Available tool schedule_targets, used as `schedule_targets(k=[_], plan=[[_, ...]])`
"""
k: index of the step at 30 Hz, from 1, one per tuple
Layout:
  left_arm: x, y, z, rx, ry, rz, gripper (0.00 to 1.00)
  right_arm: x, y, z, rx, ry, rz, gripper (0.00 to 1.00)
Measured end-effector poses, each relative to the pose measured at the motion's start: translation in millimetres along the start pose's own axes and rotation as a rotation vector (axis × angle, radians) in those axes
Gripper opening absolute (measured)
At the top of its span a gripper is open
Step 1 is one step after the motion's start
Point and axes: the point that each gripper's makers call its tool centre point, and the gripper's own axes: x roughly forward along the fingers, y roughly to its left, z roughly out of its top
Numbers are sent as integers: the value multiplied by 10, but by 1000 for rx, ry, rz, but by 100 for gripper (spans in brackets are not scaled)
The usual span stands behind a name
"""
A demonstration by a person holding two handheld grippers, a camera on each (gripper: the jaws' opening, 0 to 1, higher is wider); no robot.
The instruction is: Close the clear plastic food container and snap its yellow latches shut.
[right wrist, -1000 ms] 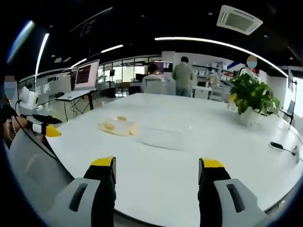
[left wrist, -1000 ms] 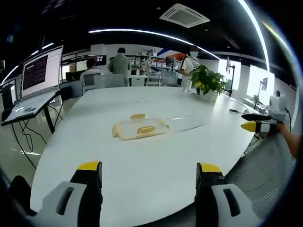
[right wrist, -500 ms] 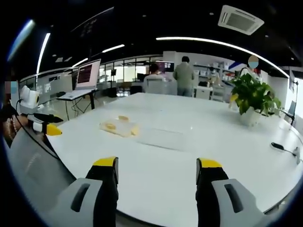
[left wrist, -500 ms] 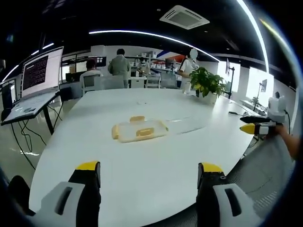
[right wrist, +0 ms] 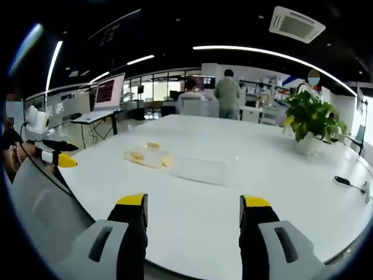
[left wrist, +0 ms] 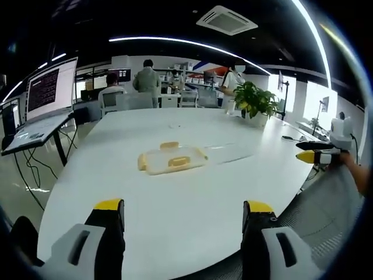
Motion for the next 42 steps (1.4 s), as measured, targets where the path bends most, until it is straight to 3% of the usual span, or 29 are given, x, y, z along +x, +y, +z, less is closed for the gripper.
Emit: schedule_targets(k=[22, 26, 42], plan=[[1, 50, 2, -4, 0, 27, 82, 4, 10, -32, -9, 17, 6, 60], [11, 3, -50, 10, 31, 2, 81, -2, -6, -21, -1, 12, -1, 59], [-7, 35, -31, -6, 15, 17, 79, 3, -6, -49, -12, 29, -5, 60]])
